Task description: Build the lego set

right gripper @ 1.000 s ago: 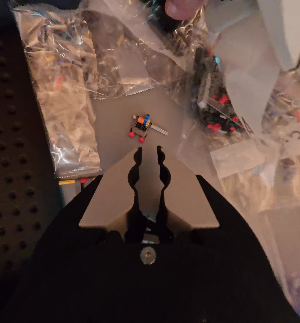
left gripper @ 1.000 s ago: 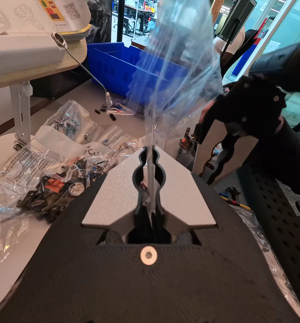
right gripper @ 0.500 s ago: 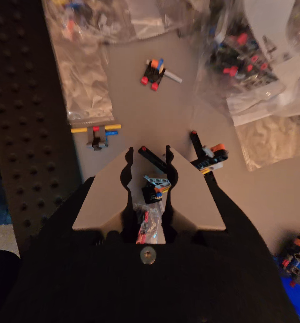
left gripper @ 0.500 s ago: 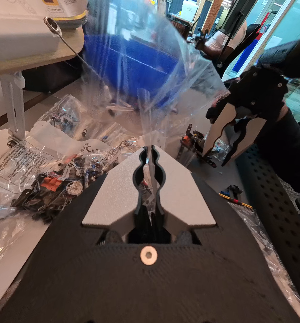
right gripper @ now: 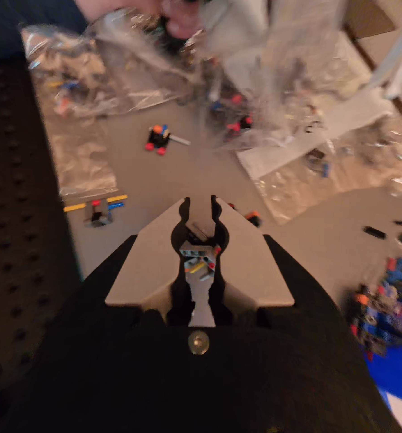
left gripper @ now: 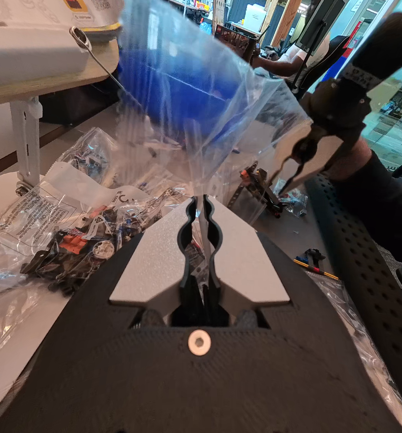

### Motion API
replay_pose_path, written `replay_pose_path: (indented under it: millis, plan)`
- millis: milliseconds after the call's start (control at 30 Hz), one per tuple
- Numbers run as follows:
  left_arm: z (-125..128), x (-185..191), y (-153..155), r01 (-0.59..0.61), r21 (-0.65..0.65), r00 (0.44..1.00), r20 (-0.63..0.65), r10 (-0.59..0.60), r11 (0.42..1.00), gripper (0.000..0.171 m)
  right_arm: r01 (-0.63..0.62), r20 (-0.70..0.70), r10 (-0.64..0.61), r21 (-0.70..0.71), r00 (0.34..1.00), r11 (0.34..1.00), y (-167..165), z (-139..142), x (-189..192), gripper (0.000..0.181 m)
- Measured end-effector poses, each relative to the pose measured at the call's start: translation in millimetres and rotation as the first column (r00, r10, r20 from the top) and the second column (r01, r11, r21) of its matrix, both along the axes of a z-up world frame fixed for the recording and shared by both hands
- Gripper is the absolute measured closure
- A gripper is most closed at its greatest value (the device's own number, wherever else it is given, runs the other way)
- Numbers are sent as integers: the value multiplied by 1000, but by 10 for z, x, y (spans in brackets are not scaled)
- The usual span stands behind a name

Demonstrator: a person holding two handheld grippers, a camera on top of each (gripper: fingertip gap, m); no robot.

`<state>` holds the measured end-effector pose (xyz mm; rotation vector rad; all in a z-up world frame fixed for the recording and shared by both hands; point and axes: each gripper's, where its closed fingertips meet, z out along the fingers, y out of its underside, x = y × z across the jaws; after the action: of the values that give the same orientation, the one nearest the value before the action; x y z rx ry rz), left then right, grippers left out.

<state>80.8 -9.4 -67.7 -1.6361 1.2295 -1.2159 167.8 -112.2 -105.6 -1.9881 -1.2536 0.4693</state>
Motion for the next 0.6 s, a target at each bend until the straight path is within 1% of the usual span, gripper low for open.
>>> replay_pose_path:
  millis: [67, 100, 133, 167, 233, 267, 333, 500, 600]
  plan:
    - [3, -3, 0, -1, 1, 1000, 0, 1, 1000, 166, 100, -32, -98, 46, 995, 994, 147, 96, 162, 159]
    - [4, -5, 1, -1, 1, 1000, 1, 1, 1000, 166, 141, -40, -139, 55, 990, 989, 203, 106, 239, 153]
    - [3, -6, 2, -2, -1, 1000, 2, 2, 1000, 165, 170, -41, -169, 48, 985, 984, 242, 80, 301, 149]
    - [2, -8, 3, -1, -2, 1000, 2, 1, 1000, 165, 190, -42, -189, 25, 981, 981, 266, 28, 341, 148]
    - [-1, -7, 2, 0, -3, 1000, 1, 0, 1000, 164, 183, -32, -185, -70, 982, 981, 235, -135, 343, 143]
    - [-2, -9, -1, 0, -3, 1000, 0, 0, 1000, 164, 180, -8, -182, -113, 983, 977, 210, -223, 344, 143]
    - [-3, -11, -4, 2, -5, 1000, 1, -2, 1000, 163, 181, 50, -176, -152, 983, 972, 187, -366, 344, 147]
    - [-8, -12, -3, 1, -7, 1000, -1, -1, 1000, 161, 168, 27, -166, -129, 986, 977, 229, -344, 255, 149]
    - [2, -15, -9, 2, -4, 1000, 0, -2, 1000, 160, 202, -17, -205, -115, 979, 973, 294, -283, 279, 149]
